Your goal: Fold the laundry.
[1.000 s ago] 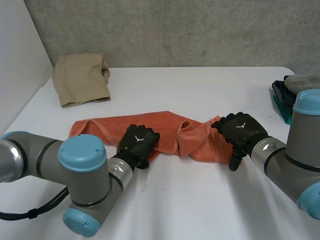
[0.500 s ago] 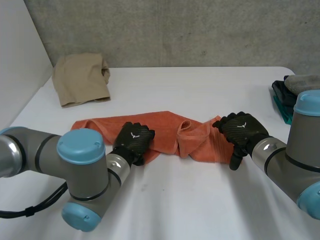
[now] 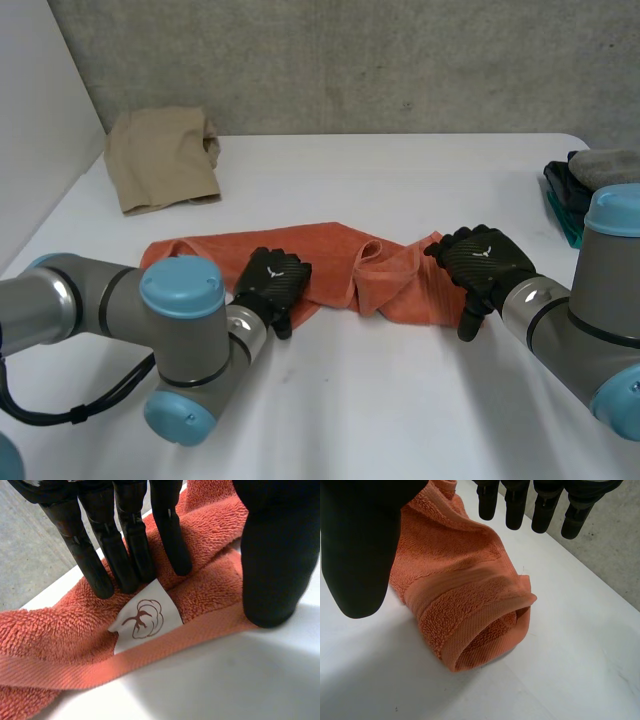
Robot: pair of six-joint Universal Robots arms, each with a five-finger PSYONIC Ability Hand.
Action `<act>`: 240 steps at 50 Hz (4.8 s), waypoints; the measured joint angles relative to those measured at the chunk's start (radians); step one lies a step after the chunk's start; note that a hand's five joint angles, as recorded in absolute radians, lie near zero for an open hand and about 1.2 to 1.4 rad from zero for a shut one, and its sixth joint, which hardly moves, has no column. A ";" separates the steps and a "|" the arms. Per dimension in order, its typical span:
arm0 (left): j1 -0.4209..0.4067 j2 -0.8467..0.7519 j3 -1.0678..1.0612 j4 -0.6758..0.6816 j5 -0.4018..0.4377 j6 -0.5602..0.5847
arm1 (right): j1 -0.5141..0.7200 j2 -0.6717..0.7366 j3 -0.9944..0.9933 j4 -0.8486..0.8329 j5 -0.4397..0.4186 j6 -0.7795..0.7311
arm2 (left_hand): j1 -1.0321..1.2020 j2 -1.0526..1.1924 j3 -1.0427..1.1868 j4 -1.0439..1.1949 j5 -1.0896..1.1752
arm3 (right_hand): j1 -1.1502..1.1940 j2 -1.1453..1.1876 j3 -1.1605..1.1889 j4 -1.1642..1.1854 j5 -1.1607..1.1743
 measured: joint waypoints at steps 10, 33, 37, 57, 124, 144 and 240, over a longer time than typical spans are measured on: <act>0.002 -0.057 0.092 0.002 0.003 0.017 | -0.006 0.001 0.000 0.000 0.000 0.000 | 0.224 0.243 0.238 0.244 -0.002 | 0.000 0.000 0.000 0.000 0.000; 0.008 -0.059 0.112 -0.026 0.005 0.071 | -0.008 0.008 -0.002 -0.001 0.002 -0.002 | -0.094 -0.085 -0.077 -0.089 0.013 | 0.000 0.000 0.000 0.000 0.000; 0.009 -0.023 0.072 -0.029 0.005 0.067 | -0.007 0.015 -0.004 -0.001 0.002 -0.002 | -0.094 -0.085 -0.076 -0.089 0.013 | 0.000 0.000 0.000 0.000 0.000; -0.022 -0.068 0.116 0.046 0.009 0.063 | 0.002 0.063 -0.146 0.026 0.003 -0.001 | -0.276 -0.277 -0.268 -0.277 -0.172 | 0.000 0.000 0.000 0.000 0.000; 0.228 0.146 0.433 0.187 0.070 -0.085 | -0.101 0.205 -0.809 -0.182 0.055 0.092 | 0.271 0.341 0.338 0.348 0.419 | 0.868 0.954 0.975 0.987 0.932; 0.212 0.231 0.064 0.107 0.101 -0.076 | -0.107 0.186 -0.480 -0.089 -0.088 0.059 | 0.271 0.342 0.339 0.348 0.419 | 0.868 0.959 0.976 0.987 0.940; 0.375 0.233 0.053 -0.126 0.106 0.178 | -0.233 0.153 -0.661 0.460 -0.117 -0.209 | 0.289 0.342 0.342 0.349 0.420 | 0.868 0.963 0.978 0.988 0.940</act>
